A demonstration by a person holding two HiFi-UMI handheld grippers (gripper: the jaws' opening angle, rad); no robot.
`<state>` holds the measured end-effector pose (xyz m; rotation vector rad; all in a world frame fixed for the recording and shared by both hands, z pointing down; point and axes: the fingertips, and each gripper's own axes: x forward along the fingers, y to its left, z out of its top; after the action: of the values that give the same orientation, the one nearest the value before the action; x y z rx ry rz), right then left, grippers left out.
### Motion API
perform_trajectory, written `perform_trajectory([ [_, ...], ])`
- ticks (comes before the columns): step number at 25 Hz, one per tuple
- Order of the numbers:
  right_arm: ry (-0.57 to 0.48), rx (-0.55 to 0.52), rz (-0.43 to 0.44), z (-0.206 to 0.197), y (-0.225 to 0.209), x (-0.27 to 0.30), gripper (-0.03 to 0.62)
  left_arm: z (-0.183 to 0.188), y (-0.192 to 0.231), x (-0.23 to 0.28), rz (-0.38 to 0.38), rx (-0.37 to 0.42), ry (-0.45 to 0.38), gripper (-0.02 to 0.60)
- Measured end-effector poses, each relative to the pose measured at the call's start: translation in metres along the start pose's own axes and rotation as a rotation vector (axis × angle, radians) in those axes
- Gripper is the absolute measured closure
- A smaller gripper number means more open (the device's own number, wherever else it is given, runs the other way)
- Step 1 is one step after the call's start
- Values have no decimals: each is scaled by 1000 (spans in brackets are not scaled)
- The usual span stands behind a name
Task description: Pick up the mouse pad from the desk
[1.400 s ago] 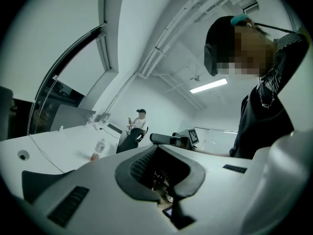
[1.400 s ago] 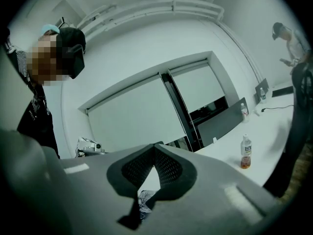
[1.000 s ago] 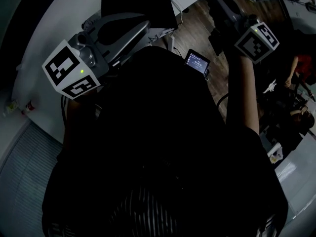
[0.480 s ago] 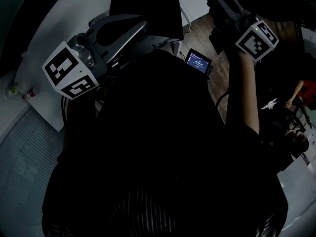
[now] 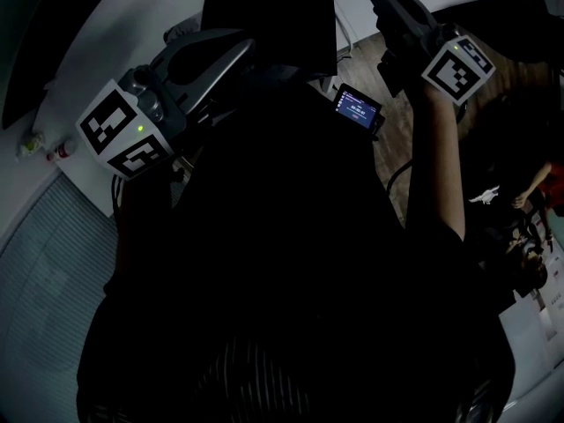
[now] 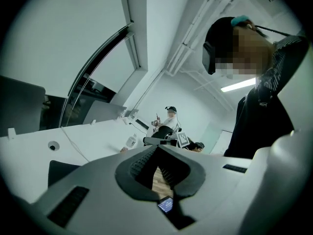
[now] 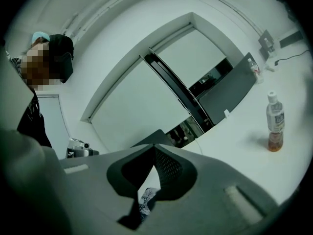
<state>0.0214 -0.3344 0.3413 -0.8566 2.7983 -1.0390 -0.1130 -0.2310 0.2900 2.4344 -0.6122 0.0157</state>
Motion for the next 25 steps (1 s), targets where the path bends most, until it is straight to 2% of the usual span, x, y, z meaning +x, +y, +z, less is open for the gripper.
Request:
perform_trajectory([
  [10,39,47,-11,-14,-28,8,589,-6,9,-1,44,-52,10,572],
  [16,82,66,-7,-31,-42,15,588,-18,14,-3,65,-37,47,572],
  [25,142,104,-19,-63,-73,24,559,-37,26,-10,139,-150,34,572],
])
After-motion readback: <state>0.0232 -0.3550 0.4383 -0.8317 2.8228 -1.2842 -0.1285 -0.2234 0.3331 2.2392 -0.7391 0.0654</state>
